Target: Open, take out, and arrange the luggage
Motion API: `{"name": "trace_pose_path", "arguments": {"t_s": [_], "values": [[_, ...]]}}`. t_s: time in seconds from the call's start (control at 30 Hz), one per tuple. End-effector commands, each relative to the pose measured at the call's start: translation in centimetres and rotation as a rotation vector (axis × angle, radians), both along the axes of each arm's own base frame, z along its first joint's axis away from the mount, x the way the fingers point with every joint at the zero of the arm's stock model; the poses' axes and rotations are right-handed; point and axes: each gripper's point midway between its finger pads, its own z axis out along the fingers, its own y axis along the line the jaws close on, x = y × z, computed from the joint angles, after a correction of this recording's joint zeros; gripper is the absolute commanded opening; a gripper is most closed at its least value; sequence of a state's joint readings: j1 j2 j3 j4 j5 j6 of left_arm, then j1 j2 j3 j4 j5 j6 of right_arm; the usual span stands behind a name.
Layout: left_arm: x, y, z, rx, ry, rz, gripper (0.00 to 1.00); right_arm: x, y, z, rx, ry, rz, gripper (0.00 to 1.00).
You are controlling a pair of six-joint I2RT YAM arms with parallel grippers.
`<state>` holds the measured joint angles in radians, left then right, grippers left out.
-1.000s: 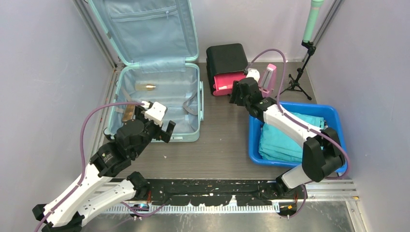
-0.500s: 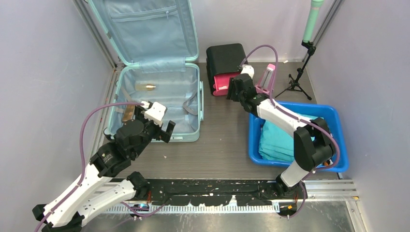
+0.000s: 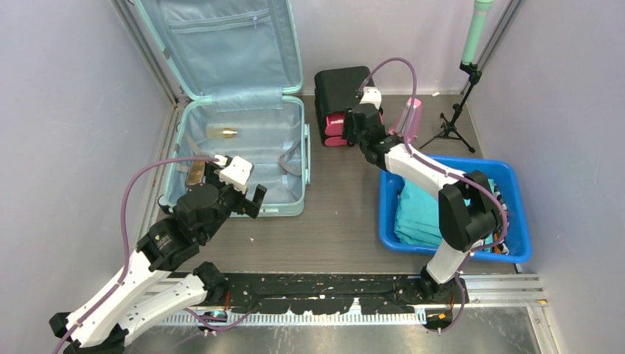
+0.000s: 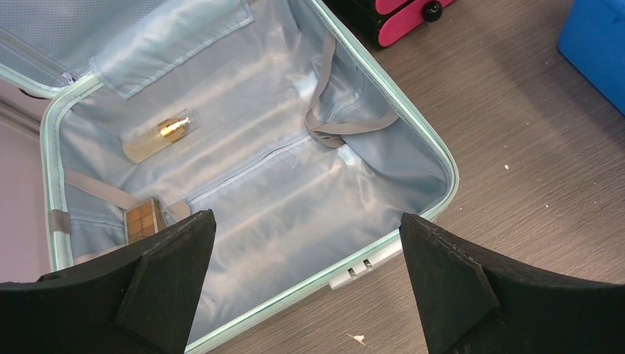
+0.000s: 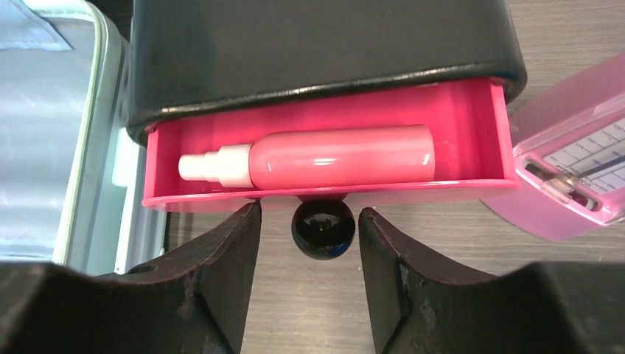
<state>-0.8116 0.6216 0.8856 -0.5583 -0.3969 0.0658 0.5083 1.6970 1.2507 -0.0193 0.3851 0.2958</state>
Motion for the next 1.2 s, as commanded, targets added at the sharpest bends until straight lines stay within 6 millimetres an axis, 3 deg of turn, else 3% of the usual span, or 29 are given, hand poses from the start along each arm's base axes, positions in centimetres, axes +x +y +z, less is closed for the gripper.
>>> {"name": "trace_pose_path", "arguments": {"t_s": [0.0, 0.47, 0.87, 1.0, 1.17], "values": [[0.4, -0.4, 0.9, -0.017, -0.034, -0.003, 1.00, 2.9, 0.3, 4.5, 0.028, -0.161, -0.039, 0.57], [0.2, -0.9, 0.7, -0.027, -0.022, -0.030, 1.00, 4.9, 1.7, 4.2, 0.042, -0.228, -0.015, 0.59], [0.2, -0.8, 0.7, -0.023, -0.023, -0.025, 1.00, 5.4, 0.9, 4.1, 0.029, -0.271, -0.063, 0.59], [0.3, -0.5, 0.8, -0.023, -0.034, -0.013, 1.00, 4.7, 0.6, 3.9, 0.033, -0.248, -0.065, 0.60], [0.3, -0.7, 0.8, -0.021, -0.030, -0.021, 1.00, 2.2, -0.6, 4.3, 0.068, -0.240, -0.075, 0.61]]}}
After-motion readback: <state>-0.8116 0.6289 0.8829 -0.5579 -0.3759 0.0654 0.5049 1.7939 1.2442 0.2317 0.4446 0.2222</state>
